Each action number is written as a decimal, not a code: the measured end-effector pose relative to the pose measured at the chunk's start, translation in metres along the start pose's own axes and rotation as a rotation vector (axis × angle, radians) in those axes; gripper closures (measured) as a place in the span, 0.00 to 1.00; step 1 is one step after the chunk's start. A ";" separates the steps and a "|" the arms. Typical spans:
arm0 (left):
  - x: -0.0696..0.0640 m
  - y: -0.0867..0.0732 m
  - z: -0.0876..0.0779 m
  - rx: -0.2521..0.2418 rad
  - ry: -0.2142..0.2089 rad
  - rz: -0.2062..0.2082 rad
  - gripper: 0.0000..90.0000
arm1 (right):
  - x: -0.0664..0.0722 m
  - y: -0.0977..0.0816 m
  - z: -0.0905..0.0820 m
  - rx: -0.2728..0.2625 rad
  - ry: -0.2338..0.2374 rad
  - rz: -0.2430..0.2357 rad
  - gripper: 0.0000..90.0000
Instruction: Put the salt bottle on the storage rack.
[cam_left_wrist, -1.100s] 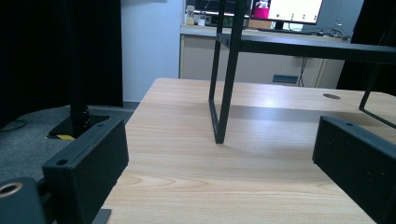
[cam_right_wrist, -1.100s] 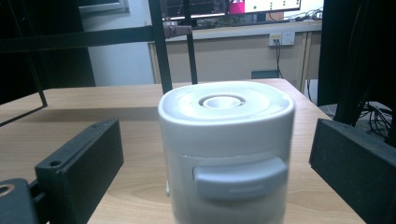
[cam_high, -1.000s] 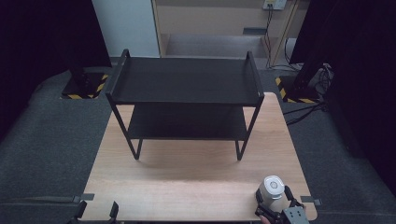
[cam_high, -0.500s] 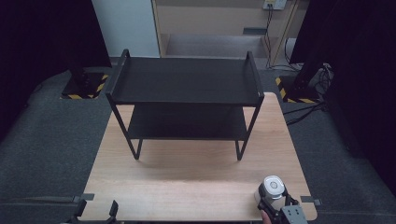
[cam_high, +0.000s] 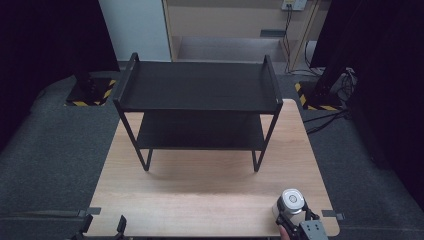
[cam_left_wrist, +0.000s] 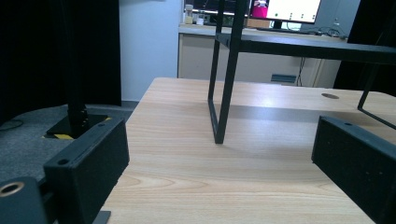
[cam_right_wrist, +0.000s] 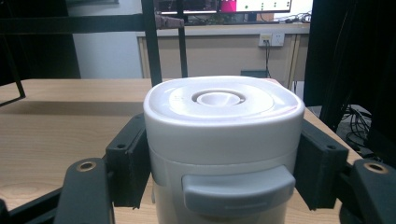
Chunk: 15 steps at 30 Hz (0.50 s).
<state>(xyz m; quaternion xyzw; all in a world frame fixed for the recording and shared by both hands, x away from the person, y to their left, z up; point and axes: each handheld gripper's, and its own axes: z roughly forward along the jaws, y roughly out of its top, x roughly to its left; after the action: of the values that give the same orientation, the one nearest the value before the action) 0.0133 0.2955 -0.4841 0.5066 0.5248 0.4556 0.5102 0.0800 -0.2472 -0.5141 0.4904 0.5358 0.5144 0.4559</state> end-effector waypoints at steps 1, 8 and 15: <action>0.000 0.001 0.000 -0.001 -0.002 0.002 0.03 | 0.001 0.000 -0.001 0.001 0.000 -0.002 0.35; -0.001 0.002 -0.002 -0.002 -0.011 0.003 0.03 | 0.009 0.014 -0.009 -0.018 0.019 -0.008 0.35; -0.002 0.002 -0.003 -0.005 -0.030 -0.005 0.03 | 0.019 0.039 -0.008 -0.020 0.097 0.001 0.35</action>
<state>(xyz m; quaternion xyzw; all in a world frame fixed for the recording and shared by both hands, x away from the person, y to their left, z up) 0.0103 0.2934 -0.4818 0.5107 0.5172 0.4482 0.5203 0.0725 -0.2293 -0.4742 0.4603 0.5519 0.5433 0.4340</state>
